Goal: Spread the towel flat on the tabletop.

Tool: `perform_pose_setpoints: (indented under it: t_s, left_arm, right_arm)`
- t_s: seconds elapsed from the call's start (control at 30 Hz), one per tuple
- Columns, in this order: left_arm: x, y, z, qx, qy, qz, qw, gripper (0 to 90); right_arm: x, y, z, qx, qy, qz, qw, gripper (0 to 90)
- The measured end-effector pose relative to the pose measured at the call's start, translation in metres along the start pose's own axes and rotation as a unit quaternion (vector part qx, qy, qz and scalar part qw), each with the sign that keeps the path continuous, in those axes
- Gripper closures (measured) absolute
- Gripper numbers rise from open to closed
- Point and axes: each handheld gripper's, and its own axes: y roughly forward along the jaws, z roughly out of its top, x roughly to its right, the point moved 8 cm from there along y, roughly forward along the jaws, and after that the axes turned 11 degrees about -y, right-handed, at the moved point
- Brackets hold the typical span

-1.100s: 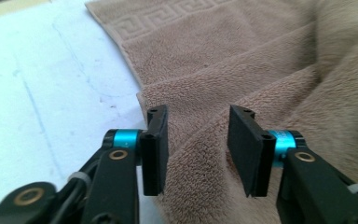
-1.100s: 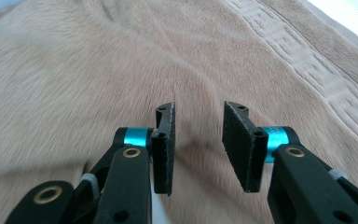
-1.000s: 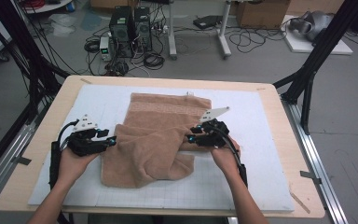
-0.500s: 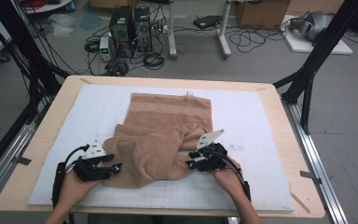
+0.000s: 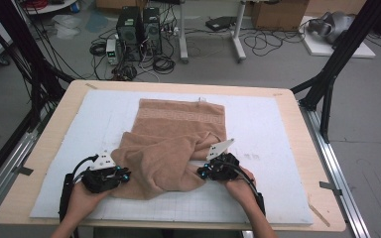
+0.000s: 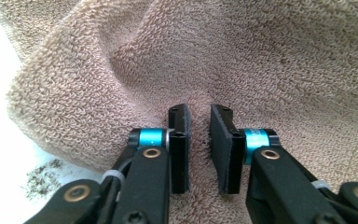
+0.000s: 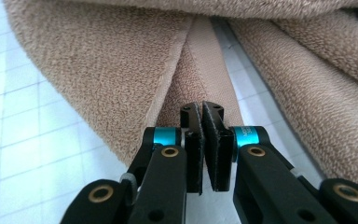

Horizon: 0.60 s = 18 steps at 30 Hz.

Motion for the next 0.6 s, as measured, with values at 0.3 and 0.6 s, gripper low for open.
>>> perform_pose_setpoints:
  t_s: [0.3,0.6]
  left_arm:
    - [0.006,-0.018,0.009,0.03,-0.003,-0.012,0.9995,80.5]
    - [0.013,-0.029,0.011,0.044,0.0,-0.022,0.9988,79.0]
  right_arm:
    - [-0.015,-0.018,-0.016,-0.011,-0.004,0.007,0.9999,87.4]
    - [-0.04,-0.038,-0.033,-0.019,-0.004,0.004,0.9998,86.1]
